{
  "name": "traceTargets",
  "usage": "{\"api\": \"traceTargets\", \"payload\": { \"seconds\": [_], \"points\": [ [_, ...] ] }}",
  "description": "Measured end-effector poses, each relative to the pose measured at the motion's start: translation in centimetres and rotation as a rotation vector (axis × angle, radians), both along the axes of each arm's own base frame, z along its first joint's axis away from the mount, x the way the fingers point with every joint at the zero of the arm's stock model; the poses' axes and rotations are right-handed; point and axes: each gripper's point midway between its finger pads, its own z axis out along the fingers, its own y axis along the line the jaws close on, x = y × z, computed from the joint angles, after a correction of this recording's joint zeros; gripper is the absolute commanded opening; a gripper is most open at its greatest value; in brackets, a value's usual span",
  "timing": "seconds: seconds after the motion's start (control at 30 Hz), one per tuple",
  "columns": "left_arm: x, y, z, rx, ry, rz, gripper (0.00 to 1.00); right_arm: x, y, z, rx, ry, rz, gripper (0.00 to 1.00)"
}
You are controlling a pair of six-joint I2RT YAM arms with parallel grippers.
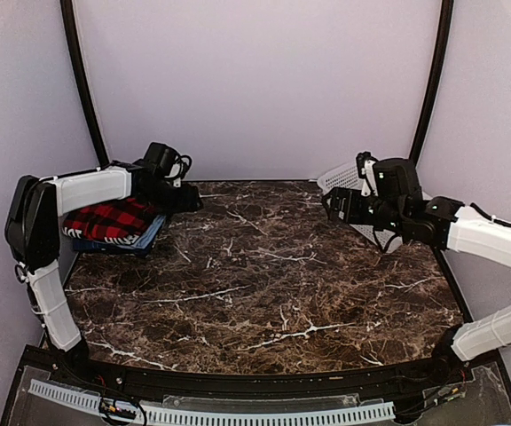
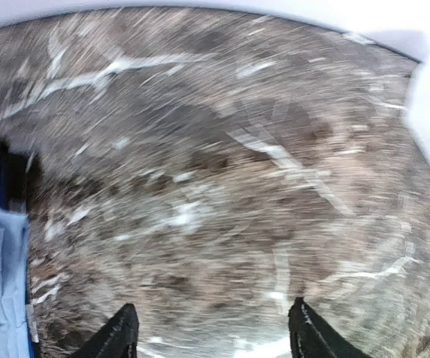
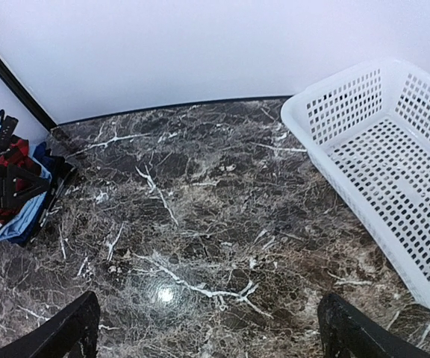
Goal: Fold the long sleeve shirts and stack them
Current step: Move the square-folded shirt to the corner of the board, then reset both arms
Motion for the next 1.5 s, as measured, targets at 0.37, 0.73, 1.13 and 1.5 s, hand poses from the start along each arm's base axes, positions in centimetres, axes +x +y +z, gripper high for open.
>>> {"api": "traceTargets", "payload": {
  "seconds": [0.37,0.73,1.13,1.5],
  "points": [
    [-6.5,-4.8,14.2,-0.205,-0.309,-0.165,0.99,-2.4,-3.1,5.3,0.029,-0.172,-0.02,0.99],
    [-10.9,-0.9,16.9,-0.214,-0.421,-0.11,0.99,-3.0,-5.3,6.7,-0.004,-0.239,-0.078,0.99],
    [-11.1,-0.2,16.0,-0.187,-0.412,-0.085,0.99,-2.9,-5.9,6.6,-0.019,-0.242,-0.108,0.99],
    [-11.1,-0.2,16.1,-0.188,-0.413,-0.086,0.99,-3.4,-6.4,6.3,-0.033,-0.227,-0.11,0.99]
  ]
}}
